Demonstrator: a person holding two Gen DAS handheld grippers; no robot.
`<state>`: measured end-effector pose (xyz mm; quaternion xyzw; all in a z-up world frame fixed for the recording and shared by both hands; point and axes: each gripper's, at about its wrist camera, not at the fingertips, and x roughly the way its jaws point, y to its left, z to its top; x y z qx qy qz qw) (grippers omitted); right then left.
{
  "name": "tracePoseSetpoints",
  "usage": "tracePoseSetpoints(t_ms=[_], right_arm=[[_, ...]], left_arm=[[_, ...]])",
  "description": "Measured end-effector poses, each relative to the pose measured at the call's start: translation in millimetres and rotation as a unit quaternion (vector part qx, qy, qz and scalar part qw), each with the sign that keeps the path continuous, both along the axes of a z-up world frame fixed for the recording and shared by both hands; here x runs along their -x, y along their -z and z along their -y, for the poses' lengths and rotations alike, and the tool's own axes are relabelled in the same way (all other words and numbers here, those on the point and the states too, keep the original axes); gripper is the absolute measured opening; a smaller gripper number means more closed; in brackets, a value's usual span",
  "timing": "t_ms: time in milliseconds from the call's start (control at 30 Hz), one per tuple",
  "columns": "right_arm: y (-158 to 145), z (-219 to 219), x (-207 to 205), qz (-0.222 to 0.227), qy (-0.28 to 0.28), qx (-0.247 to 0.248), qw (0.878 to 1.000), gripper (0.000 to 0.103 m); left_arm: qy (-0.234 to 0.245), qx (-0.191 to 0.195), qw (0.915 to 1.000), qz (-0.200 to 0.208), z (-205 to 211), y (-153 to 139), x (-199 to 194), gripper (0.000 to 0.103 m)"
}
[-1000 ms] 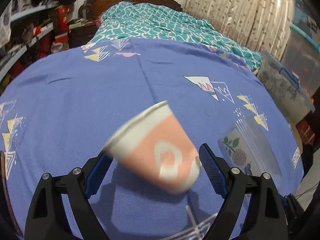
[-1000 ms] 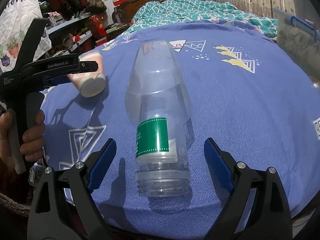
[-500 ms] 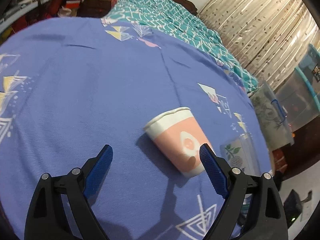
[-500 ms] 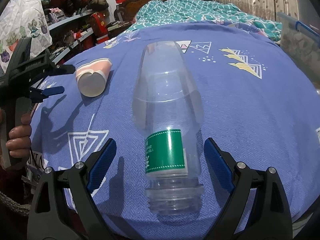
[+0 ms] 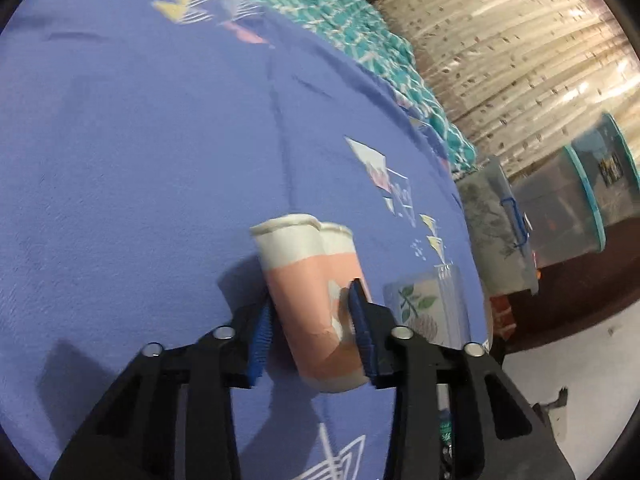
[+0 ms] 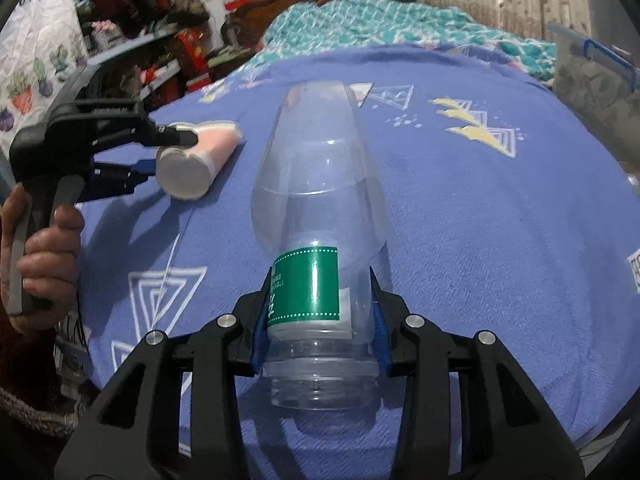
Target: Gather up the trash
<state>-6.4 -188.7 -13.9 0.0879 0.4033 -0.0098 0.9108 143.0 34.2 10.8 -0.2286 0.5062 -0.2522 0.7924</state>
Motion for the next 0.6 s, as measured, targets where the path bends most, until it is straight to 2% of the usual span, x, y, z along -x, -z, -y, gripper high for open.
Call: tracePoseSetpoints(t_ms=[100,300,433,600], right_arm=[[-4,11,3,0.015,0.024,-0.003,1.000,0.042],[-6,41,10,0.029,0.065,-0.024,0.997,0.042],[-6,61,17,0.038,0.088,-0.038,0.995,0.042],[-9,105,35,0.060,0.145,-0.061,0.986,0.042]], left_arm=[[0.031,-0.014,0.9989,0.031,27,-16,9,0.026],[0.097,-0.015,0.9928,0.068,85,-39,26,0.026],[0.132,-0.017,0.9883,0.075,124,-47,29,0.026],[0.178,-0.029,0.9799,0.086,183,-55,31,0.026]])
